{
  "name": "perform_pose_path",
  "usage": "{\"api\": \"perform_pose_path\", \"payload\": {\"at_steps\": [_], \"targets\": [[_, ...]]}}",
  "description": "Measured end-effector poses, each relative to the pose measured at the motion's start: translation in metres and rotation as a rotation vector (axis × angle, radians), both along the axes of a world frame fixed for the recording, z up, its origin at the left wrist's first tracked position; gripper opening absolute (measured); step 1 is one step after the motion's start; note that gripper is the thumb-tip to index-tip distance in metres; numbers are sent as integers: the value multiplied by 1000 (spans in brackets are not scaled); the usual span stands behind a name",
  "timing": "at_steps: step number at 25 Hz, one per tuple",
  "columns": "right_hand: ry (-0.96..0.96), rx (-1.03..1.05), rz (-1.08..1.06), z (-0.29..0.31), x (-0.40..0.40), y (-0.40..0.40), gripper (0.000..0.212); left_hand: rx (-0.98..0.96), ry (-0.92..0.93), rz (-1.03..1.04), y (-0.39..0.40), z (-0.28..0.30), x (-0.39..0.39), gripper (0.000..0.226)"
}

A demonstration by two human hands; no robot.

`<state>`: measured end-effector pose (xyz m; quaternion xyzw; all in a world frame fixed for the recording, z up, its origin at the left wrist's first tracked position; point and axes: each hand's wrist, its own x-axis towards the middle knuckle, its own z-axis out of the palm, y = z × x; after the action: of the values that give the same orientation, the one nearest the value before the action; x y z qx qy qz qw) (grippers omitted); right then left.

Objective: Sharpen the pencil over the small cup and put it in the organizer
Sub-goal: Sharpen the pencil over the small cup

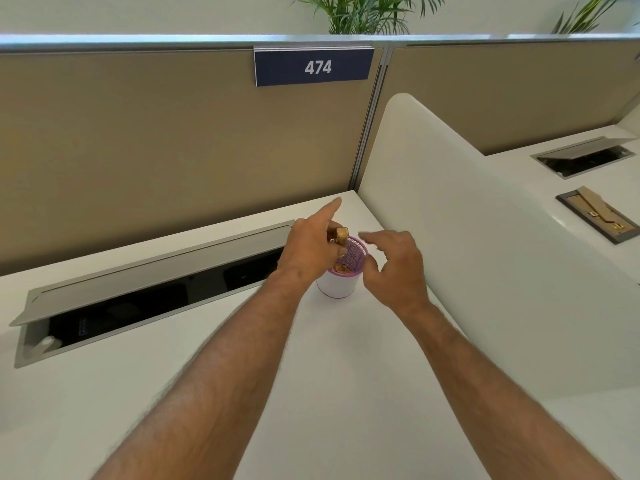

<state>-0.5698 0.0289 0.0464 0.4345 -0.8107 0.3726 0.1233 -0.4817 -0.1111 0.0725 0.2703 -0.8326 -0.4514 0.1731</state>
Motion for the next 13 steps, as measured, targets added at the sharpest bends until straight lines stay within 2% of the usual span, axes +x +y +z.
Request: {"api": "perform_pose_path", "payload": {"at_steps": [2,3,6,11,13], "targets": [[60,36,29,5,3,0,74,30,-7,7,1,-1,0,92],[106,88,59,7,4,-1,78,35,-10,0,1,-2,0,92],[200,174,81,10,10,-2,68,30,-13,-23,1,-4,1,92],[172,187,86,6,13,-2,66,-5,18,-26,2,-4,3,90],[111,129,85,4,11,-2,75,8,42,-14,2,-3,5,90]]}}
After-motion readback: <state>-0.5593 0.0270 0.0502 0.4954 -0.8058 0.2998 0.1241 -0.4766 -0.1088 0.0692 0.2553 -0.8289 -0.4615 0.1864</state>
